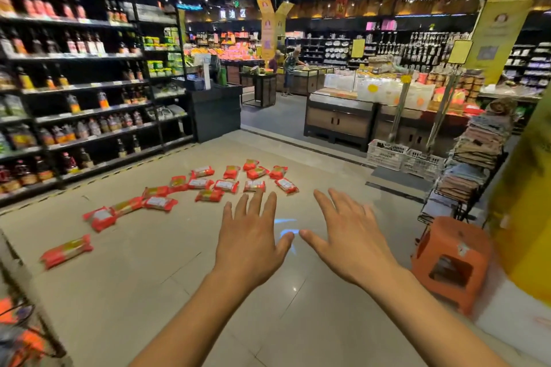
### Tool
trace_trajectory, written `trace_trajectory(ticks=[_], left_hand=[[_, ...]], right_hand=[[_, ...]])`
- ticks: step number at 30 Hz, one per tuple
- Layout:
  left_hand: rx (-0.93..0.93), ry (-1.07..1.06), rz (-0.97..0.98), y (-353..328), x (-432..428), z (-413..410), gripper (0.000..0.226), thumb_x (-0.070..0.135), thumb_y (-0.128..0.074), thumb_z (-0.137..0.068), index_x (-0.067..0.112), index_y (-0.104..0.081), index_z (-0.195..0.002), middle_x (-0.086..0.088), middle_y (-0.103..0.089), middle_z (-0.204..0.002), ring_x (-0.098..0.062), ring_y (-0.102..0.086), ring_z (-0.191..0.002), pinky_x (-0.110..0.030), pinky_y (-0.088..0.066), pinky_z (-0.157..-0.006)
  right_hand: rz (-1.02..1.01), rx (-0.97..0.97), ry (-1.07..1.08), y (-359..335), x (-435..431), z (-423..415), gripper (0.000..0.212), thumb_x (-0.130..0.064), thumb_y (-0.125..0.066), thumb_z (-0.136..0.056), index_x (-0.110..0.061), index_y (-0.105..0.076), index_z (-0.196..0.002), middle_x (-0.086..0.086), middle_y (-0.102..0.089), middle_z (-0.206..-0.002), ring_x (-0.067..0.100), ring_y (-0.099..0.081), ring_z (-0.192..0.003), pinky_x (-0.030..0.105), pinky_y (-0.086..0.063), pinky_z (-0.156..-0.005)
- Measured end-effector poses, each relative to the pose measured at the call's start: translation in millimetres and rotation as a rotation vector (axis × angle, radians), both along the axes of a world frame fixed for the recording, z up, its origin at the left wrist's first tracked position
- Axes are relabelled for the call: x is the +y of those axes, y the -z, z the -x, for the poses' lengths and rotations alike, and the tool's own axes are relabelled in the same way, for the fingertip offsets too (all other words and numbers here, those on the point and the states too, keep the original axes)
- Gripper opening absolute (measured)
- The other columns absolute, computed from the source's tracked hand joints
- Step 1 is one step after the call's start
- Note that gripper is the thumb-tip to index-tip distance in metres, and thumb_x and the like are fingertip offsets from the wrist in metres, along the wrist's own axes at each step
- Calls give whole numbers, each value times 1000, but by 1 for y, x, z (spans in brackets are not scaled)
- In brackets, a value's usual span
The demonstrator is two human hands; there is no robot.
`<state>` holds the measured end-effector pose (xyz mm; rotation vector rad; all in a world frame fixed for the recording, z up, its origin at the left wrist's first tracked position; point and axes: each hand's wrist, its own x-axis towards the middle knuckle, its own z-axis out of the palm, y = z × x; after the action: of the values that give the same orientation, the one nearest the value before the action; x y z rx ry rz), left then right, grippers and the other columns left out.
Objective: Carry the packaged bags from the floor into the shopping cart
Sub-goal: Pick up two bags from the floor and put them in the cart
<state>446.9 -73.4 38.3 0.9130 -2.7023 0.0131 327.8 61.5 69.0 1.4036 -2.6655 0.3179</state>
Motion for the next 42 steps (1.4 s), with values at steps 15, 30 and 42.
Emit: trace_trajectory(ticks=[15,30,42], left_hand=[[-86,-168,-20,23,-137,58,83,71,-29,-99,27,-1,-164,-3,-3,-173,-29,-5,-158,-52,-9,-127],[-114,-289,12,5,-281,245,82,71,-31,-99,31,-2,-163,-1,-2,-173,-27,-3,-159,-54,-8,-127],[-149,-346,-22,22,-390,304,81,68,-29,-100,25,-1,-164,-5,-2,-172,-30,-4,-158,-51,-3,-127]], right_hand=[[-47,-70,-165,34,-156,83,78,-69,-32,-99,-31,-8,-162,1,-8,-171,21,-6,-158,47,-5,-128],[-3,-85,-300,27,-328,285,77,-70,-33,-98,-33,-11,-161,2,-13,-171,23,-9,-157,48,-3,-127],[-57,-113,-379,44,-451,355,76,-68,-33,-99,-31,-10,-162,1,-9,-171,22,-9,-157,48,-4,-127]])
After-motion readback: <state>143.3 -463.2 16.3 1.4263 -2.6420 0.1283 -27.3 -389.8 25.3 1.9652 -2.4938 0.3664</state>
